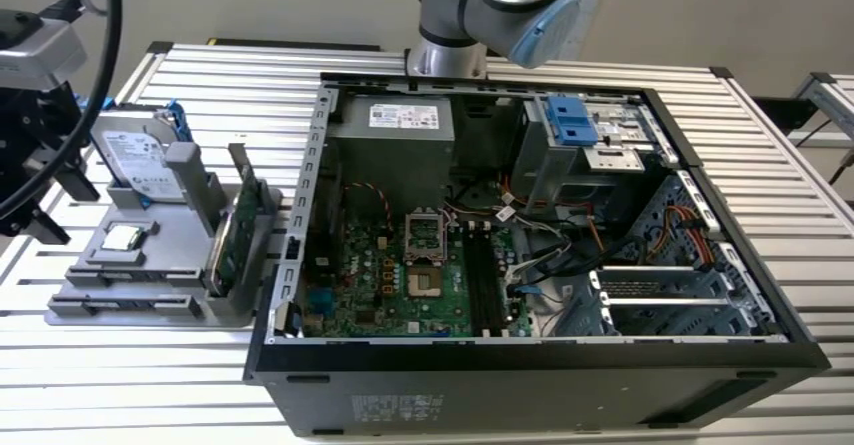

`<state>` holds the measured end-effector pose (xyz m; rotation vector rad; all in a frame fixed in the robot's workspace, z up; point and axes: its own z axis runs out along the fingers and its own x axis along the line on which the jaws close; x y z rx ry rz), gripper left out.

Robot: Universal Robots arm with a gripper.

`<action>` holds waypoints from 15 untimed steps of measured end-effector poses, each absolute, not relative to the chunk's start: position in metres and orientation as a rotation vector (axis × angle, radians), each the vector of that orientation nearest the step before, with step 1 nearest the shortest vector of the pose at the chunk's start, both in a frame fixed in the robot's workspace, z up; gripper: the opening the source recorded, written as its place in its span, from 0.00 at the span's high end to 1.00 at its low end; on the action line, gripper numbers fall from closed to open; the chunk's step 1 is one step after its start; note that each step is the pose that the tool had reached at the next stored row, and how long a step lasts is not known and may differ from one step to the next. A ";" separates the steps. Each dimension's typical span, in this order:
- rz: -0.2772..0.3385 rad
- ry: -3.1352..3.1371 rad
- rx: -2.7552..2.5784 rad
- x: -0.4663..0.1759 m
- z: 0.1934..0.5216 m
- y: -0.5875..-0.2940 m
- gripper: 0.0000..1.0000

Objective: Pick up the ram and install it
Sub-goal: 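Pick up the ram and move it above insertion slot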

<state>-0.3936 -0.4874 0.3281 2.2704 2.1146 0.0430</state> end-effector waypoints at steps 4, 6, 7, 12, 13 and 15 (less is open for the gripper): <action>0.044 2.114 2.270 -0.394 0.325 -0.487 0.00; 0.044 2.114 2.270 -0.394 0.323 -0.487 0.00; 0.044 2.114 2.270 -0.394 0.321 -0.487 0.00; 0.045 2.115 2.270 -0.395 0.315 -0.487 0.00; 0.045 2.115 2.270 -0.395 0.314 -0.487 0.00; 0.046 2.116 2.270 -0.395 0.312 -0.487 0.00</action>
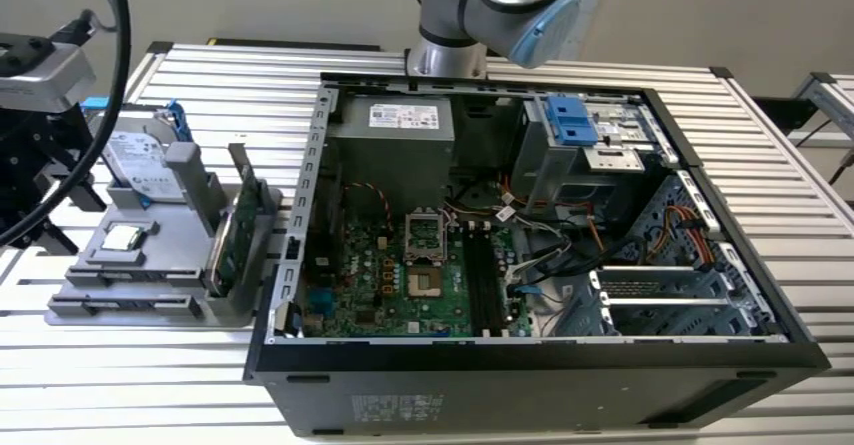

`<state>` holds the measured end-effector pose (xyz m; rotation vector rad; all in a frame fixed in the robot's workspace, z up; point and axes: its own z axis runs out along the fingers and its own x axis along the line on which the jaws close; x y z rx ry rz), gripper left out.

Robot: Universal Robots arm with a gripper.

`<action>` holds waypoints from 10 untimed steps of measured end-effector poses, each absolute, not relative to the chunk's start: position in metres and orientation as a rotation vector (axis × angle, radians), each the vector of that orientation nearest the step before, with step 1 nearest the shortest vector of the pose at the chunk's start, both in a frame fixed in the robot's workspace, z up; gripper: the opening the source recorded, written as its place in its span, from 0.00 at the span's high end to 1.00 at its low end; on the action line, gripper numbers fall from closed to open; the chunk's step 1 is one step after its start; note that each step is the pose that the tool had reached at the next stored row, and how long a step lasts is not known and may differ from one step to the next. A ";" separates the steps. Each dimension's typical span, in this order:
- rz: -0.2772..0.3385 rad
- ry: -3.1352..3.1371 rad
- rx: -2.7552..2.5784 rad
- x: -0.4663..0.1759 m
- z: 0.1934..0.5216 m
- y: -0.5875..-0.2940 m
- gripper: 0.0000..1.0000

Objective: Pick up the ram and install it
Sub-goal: 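Pick up the ram and move it above insertion slot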

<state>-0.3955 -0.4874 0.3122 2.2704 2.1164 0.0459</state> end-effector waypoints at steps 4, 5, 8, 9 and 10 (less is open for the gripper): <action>0.049 2.120 2.270 -0.396 0.308 -0.487 0.00; 0.049 2.121 2.270 -0.396 0.307 -0.487 0.00; 0.050 2.122 2.270 -0.396 0.304 -0.487 0.00; 0.050 2.122 2.269 -0.396 0.304 -0.487 0.00; 0.050 2.122 2.269 -0.396 0.304 -0.487 0.00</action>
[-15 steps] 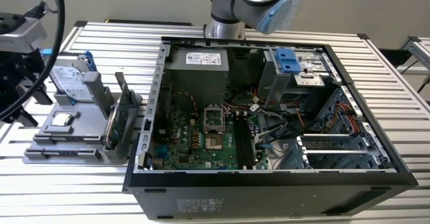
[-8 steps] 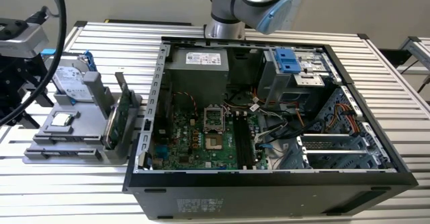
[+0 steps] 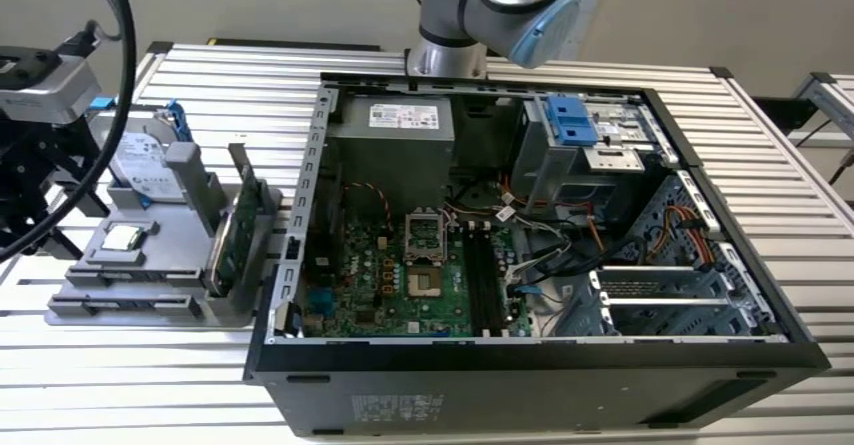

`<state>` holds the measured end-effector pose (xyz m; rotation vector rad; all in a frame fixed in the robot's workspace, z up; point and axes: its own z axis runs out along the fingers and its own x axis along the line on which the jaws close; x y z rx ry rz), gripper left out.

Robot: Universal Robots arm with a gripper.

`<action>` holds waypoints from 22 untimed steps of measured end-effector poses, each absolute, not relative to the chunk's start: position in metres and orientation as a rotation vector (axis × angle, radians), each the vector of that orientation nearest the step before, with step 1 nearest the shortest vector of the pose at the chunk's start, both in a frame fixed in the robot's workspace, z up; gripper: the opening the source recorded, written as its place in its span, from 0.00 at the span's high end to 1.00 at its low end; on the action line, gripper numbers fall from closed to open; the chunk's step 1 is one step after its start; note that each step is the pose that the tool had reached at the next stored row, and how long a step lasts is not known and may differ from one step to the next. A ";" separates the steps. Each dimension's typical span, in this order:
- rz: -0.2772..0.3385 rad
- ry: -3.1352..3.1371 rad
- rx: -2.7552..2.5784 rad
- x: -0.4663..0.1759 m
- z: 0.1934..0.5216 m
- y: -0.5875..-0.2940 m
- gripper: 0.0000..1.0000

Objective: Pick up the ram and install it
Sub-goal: 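Pick up the ram and move it above insertion slot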

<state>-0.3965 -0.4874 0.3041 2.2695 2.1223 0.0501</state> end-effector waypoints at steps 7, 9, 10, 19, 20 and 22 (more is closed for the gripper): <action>0.051 2.122 2.269 -0.396 0.303 -0.487 0.00; 0.051 2.122 2.269 -0.396 0.302 -0.487 0.00; 0.051 2.122 2.269 -0.396 0.302 -0.487 0.00; 0.050 2.122 2.269 -0.396 0.299 -0.487 0.00; 0.050 2.122 2.269 -0.396 0.298 -0.487 0.00; 0.050 2.122 2.269 -0.396 0.298 -0.487 0.00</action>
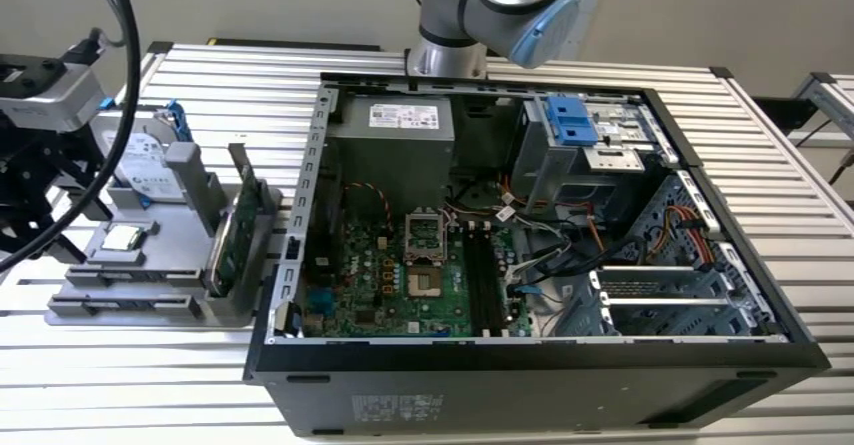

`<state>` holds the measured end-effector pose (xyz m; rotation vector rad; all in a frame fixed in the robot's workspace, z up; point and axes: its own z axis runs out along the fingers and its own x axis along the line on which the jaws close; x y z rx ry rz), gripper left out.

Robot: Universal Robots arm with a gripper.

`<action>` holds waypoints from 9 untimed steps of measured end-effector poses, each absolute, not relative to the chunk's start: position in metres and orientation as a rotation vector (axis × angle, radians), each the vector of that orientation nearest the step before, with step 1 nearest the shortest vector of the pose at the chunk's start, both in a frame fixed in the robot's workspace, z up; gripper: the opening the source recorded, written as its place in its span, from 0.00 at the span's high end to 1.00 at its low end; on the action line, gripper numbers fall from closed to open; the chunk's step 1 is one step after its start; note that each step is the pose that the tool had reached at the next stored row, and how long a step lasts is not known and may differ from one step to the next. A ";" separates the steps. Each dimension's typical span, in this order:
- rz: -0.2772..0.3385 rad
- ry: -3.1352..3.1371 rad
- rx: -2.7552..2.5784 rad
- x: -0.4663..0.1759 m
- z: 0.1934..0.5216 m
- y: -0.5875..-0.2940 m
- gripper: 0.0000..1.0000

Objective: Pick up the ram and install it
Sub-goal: 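Pick up the ram and move it above insertion slot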

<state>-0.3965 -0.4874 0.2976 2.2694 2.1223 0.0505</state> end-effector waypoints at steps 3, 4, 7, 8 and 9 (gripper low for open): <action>0.051 2.122 2.269 -0.396 0.297 -0.487 0.00; 0.050 2.122 2.269 -0.396 0.296 -0.487 0.00; 0.050 2.122 2.269 -0.396 0.296 -0.487 0.00; 0.051 2.122 2.269 -0.396 0.295 -0.487 0.00; 0.050 2.122 2.269 -0.396 0.295 -0.487 0.00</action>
